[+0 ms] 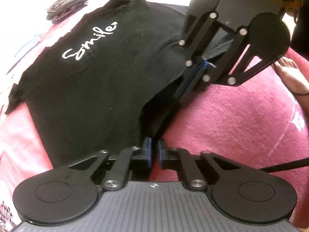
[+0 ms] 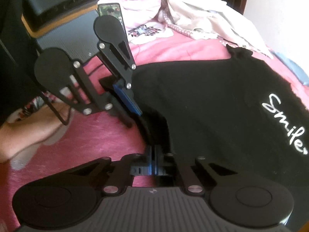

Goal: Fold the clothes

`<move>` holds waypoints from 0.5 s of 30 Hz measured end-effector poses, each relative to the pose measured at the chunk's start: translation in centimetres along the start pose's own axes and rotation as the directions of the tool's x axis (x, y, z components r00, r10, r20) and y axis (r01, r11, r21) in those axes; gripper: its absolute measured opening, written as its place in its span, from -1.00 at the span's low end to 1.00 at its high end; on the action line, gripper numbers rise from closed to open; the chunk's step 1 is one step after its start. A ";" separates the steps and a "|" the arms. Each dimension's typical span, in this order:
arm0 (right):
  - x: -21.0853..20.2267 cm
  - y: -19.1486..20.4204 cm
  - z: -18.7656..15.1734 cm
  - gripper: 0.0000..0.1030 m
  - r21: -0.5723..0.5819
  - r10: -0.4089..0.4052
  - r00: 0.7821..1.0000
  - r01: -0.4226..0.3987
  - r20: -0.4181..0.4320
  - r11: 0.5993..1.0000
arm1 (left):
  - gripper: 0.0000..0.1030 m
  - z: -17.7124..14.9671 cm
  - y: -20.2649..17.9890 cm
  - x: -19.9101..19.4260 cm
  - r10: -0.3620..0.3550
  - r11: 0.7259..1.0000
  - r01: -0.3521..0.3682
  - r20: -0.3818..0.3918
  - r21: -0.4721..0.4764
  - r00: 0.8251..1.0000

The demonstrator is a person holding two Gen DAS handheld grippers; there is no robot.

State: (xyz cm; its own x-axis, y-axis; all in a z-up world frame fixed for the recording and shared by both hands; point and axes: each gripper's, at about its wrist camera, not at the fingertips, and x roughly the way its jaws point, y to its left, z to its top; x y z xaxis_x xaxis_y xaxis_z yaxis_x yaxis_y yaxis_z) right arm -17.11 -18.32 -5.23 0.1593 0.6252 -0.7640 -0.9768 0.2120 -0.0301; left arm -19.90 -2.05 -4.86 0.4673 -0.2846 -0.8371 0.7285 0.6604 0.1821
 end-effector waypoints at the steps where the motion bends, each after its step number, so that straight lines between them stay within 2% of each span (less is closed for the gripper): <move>1: -0.2 -0.2 0.0 -0.97 0.015 0.016 1.000 -0.016 0.003 1.000 | -1.00 -0.1 0.1 -0.3 -0.004 1.000 0.004 0.003 -0.005 1.000; 4: -1.0 -0.7 -0.1 -0.98 0.063 0.068 0.998 -0.068 0.014 0.996 | -1.00 -0.4 -0.4 -1.3 -0.031 0.999 0.031 0.012 0.033 0.999; 7: -1.6 -0.9 -0.2 -1.00 0.098 0.135 0.991 -0.136 0.019 0.986 | -1.00 -1.0 -1.5 -1.7 -0.068 0.989 0.069 -0.007 0.128 0.998; 9: -1.6 -0.2 -0.4 -1.00 0.078 0.160 0.987 -0.159 0.000 0.984 | -1.00 -1.4 -2.1 -1.7 -0.084 0.980 0.087 -0.022 0.181 0.996; 12: -0.8 0.8 -0.8 -1.00 0.050 0.177 0.983 -0.175 -0.040 0.983 | -1.00 -1.5 -2.1 -1.7 -0.101 0.975 0.105 -0.031 0.197 0.994; 15: -0.4 0.6 -0.9 -1.00 0.087 0.208 0.977 -0.203 -0.046 0.975 | -1.00 -1.6 -2.2 -1.6 -0.117 0.969 0.123 -0.041 0.213 0.992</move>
State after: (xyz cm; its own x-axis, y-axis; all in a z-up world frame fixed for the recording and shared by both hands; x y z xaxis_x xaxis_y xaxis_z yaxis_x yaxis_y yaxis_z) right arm -17.88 -19.10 -5.55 -0.0537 0.6203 -0.7826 -0.9726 0.1450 0.1817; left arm -23.05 -1.93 -4.74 0.3579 -0.3315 -0.8729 0.8704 0.4570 0.1833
